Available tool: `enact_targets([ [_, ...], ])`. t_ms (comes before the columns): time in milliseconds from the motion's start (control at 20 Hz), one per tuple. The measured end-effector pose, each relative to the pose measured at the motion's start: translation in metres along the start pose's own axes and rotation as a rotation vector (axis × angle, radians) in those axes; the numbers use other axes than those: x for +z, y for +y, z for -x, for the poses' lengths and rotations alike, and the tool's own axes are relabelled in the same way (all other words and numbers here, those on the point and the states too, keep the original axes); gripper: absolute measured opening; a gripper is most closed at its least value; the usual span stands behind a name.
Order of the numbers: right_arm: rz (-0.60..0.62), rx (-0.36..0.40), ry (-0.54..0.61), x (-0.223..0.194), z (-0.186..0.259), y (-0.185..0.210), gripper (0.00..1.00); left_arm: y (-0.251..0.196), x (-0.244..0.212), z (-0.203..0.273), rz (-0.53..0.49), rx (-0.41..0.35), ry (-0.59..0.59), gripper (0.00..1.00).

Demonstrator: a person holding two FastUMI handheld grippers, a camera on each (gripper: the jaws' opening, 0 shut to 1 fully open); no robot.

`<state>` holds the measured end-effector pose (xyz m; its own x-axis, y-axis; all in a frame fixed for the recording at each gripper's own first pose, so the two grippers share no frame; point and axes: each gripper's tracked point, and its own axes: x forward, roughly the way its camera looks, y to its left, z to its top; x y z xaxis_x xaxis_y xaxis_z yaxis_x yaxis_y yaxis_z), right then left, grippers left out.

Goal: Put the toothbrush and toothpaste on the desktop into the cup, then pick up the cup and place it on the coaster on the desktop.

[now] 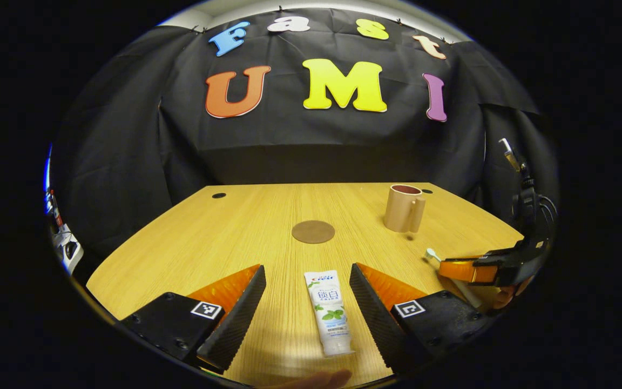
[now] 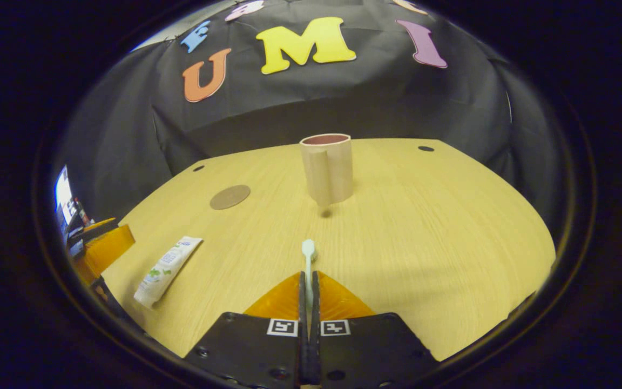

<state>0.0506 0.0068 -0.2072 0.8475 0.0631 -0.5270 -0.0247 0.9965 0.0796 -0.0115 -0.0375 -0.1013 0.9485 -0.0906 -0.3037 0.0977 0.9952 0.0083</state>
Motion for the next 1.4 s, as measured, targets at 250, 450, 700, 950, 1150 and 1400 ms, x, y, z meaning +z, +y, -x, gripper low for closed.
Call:
enact_targets([
  [250, 0.022, 0.019, -0.111, 0.029, 0.028, 0.007, 0.01, -0.008, -0.036, -0.007, 0.055, -0.012, 0.153, 1.0],
  [450, 0.066, 0.007, -0.243, 0.061, 0.061, 0.008, 0.01, -0.015, -0.063, -0.021, 0.086, -0.01, 0.299, 1.0],
  [700, 0.075, -0.02, -0.306, 0.081, 0.084, -0.006, 0.01, -0.025, -0.066, -0.023, 0.047, -0.028, 0.326, 0.89],
  [950, 0.074, -0.028, -0.331, 0.097, 0.092, -0.014, 0.01, -0.024, -0.067, -0.019, 0.043, -0.031, 0.347, 0.64],
  [1150, 0.076, -0.016, -0.351, 0.115, 0.098, -0.006, 0.0, -0.029, -0.068, -0.013, 0.027, -0.067, 0.349, 0.45],
  [1400, 0.066, -0.011, -0.389, 0.134, 0.102, -0.006, 0.01, -0.026, -0.03, -0.008, 0.04, -0.05, 0.175, 0.41],
])
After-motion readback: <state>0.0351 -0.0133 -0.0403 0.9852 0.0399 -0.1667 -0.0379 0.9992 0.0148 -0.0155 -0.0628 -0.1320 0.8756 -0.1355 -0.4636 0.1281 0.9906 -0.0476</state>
